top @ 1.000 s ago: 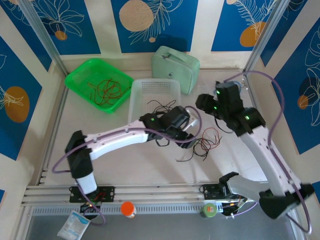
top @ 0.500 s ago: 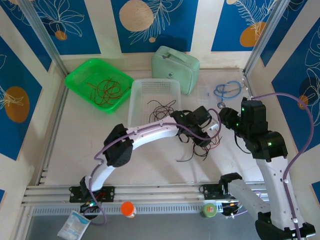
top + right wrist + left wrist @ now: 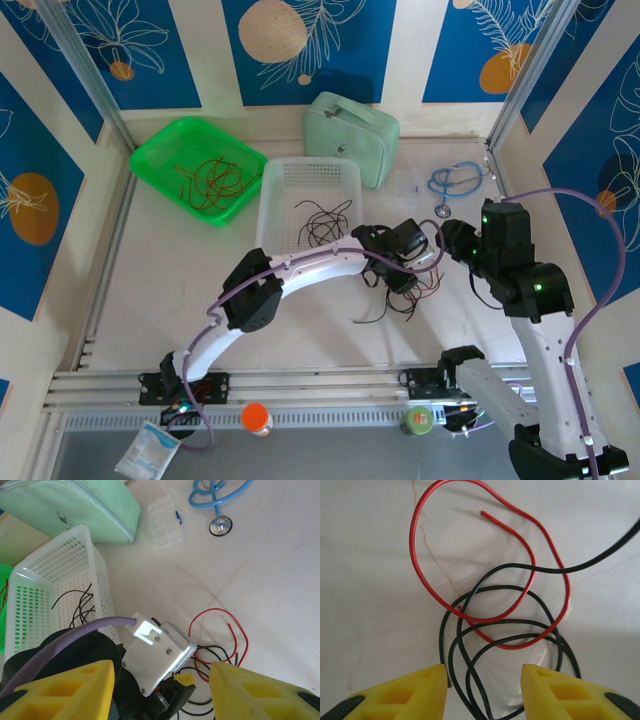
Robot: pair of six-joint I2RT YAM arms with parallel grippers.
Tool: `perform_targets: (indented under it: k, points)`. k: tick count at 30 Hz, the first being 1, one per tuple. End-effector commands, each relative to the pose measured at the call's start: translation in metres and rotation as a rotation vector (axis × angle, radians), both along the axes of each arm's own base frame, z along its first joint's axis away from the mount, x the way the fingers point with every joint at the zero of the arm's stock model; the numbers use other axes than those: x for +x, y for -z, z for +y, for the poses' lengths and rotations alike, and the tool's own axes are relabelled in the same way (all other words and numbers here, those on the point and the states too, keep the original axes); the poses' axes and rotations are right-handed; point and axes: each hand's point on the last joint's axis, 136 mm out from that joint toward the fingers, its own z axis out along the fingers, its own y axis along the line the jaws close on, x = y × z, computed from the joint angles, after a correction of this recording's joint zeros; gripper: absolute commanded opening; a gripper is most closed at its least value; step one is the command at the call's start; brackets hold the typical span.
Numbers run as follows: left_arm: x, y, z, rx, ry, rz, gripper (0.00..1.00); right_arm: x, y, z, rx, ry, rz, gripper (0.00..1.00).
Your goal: Untangle the cables
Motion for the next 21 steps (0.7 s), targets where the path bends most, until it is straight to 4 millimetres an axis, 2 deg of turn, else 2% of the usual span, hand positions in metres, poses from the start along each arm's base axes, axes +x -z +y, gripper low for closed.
perform_targets:
  k: [1, 6, 16, 21]
  points:
    - [-0.003, 0.030, 0.012, 0.101, 0.002, 0.016, 0.42, -0.003, -0.009, 0.013, 0.041, -0.073, -0.039, 0.53]
    - [-0.003, 0.037, 0.011, 0.104, 0.001, 0.019, 0.34, -0.003, -0.009, 0.014, 0.048, -0.076, -0.042, 0.53]
    - [-0.001, 0.040, 0.011, 0.111, -0.005, 0.012, 0.24, -0.005, -0.012, 0.013, 0.049, -0.072, -0.056, 0.53]
    - [-0.002, 0.046, 0.014, 0.127, -0.004, 0.019, 0.24, -0.006, -0.014, 0.012, 0.051, -0.073, -0.063, 0.53]
